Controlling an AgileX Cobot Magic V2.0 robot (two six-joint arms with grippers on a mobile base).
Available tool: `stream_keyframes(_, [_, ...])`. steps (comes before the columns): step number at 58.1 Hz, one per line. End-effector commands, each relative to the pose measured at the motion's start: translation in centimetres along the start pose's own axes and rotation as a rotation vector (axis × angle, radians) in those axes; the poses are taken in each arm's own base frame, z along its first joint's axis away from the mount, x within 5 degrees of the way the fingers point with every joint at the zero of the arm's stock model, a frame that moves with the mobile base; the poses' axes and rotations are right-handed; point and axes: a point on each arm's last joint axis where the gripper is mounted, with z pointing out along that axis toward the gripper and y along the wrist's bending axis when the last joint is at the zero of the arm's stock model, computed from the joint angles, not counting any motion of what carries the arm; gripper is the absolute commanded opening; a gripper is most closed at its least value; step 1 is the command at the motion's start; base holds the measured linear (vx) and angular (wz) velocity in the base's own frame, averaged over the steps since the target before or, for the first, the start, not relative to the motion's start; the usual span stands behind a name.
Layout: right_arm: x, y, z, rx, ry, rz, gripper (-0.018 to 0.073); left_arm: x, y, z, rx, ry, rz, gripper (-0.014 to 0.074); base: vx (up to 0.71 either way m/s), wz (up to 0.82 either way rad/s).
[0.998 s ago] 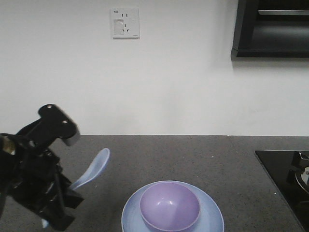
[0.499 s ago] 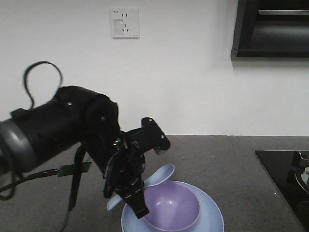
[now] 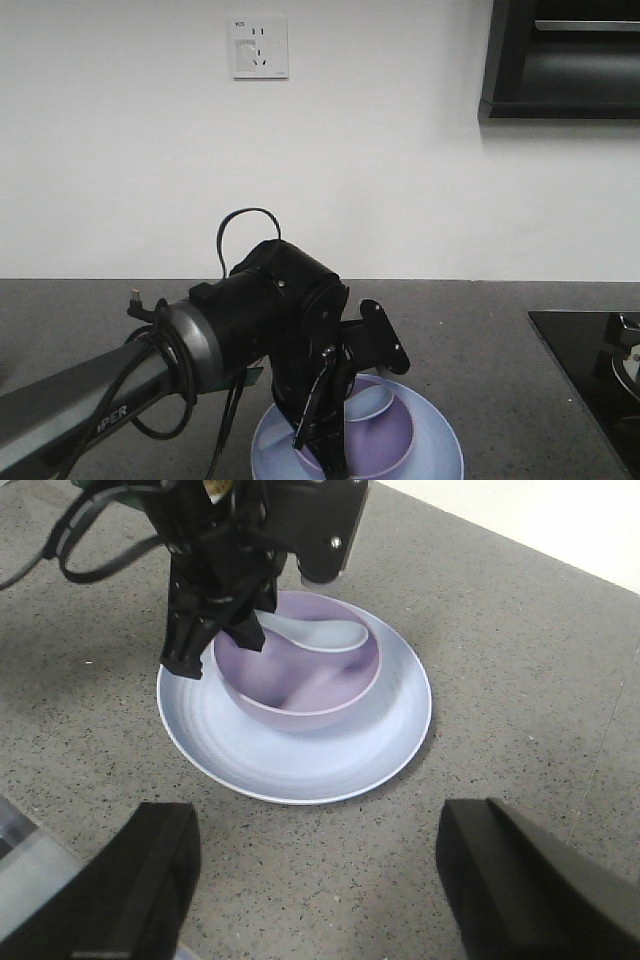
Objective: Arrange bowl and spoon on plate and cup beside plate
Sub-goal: 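Move the held spoon with the left gripper toward the bowl, then lower the white spoon into the bowl and open the left gripper, then raise and withdraw the left gripper away from the bowl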
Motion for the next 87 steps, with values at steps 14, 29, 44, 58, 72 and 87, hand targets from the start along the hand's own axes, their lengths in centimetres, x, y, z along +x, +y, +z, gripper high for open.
stream_keyframes(14, [-1.4, -0.2, -0.7, 0.019, -0.108, -0.014, 0.0561, 0.0, 0.8, -3.7, -0.084, -0.070, -0.004, 0.0382, 0.00, 0.00])
stream_keyframes(29, [-1.4, -0.2, -0.7, 0.019, -0.108, -0.014, 0.0561, 0.0, 0.9, -4.2, -0.088, -0.087, -0.026, 0.0491, 0.00, 0.00])
stream_keyframes(44, [-1.4, -0.2, -0.7, 0.020, -0.115, -0.014, 0.0561, 0.8, 1.0, -8.1, -0.116, -0.158, -0.058, 0.0489, 0.00, 0.00])
stream_keyframes(58, [-1.4, -0.2, -0.7, 0.020, -0.115, -0.014, 0.0561, 2.3, 0.7, -13.9, -0.116, -0.295, -0.251, 0.0489, 0.00, 0.00])
stream_keyframes(72, [-1.4, -0.2, -0.7, 0.020, -0.115, -0.014, 0.0561, 4.5, 0.3, -19.2, -0.131, -0.416, -0.451, 0.0489, 0.00, 0.00])
stream_keyframes(87, [-1.4, -0.2, -0.7, 0.020, -0.115, -0.014, 0.0561, 5.4, -1.0, -22.2, -0.025, -0.522, -0.525, 0.0489, 0.00, 0.00])
